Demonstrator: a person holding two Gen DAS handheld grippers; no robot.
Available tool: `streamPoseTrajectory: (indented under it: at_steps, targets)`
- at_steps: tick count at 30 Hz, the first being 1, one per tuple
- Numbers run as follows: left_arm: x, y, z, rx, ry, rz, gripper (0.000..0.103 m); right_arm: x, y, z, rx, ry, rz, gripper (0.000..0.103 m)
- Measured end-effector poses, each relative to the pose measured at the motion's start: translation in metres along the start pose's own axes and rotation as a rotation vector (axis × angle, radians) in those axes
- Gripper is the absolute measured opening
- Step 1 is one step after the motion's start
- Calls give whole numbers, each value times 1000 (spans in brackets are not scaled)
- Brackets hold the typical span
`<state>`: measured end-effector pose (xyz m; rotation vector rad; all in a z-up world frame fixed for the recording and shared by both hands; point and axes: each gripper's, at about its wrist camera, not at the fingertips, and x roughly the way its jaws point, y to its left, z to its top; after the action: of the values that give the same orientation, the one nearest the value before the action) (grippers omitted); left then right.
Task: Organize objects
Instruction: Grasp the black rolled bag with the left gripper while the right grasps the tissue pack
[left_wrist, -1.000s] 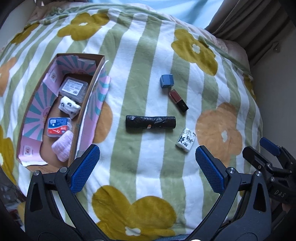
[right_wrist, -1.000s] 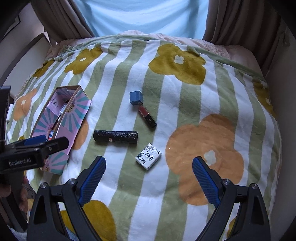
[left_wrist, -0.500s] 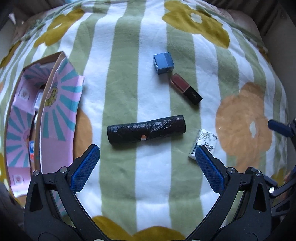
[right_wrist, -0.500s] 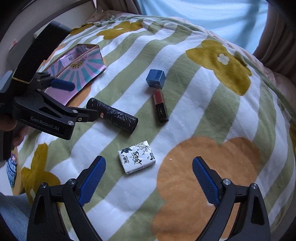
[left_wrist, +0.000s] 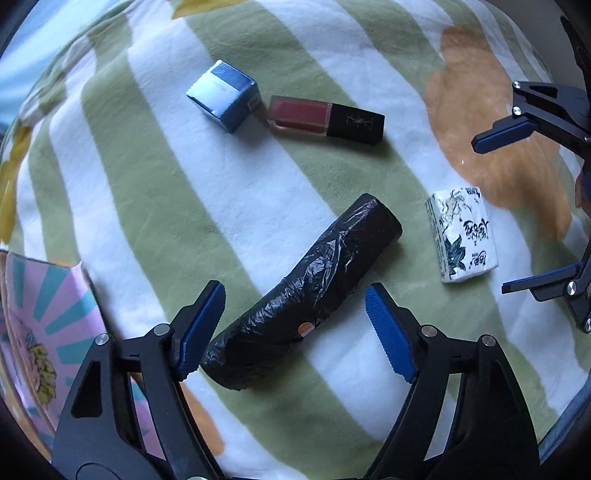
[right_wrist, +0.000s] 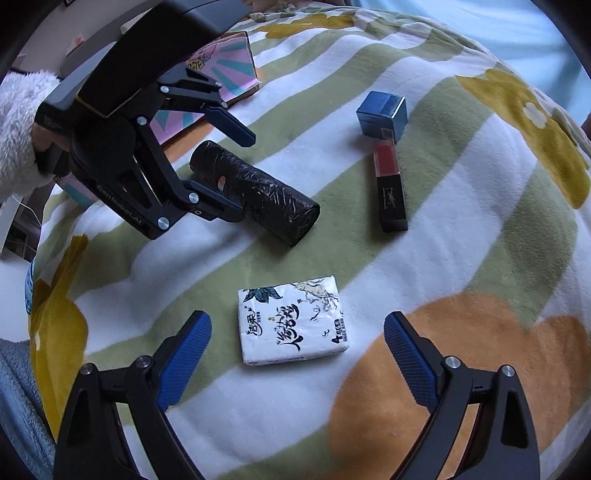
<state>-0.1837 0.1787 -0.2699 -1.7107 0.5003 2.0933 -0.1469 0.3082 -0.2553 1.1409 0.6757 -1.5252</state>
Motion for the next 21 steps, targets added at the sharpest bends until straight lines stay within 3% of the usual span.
streamPoseTrajectory:
  at_steps: [4,7,9,10,12,14,21]
  targets:
    - [13,3,1,81,29,-34,75,12,-2,1,-4,23,13,93]
    - [18,3,1,134,45,-58,63,17,-5,2,-9,29,10,93]
    - [19,2,1,173,44,-62,49,20,-6,3,-11,35,12,93]
    - [19,2,1,187,46,-64,48,21,-7,4,-10,36,18,92]
    - [18,4,2,205,49,-71,45,23,-7,5,-7,41,37,73]
    - [17,6,2,217,53,-75,41,27,-7,6,-5,63,57,62]
    - [9,12,0,234,58,-75,37,20,1,9,4,54,26,58]
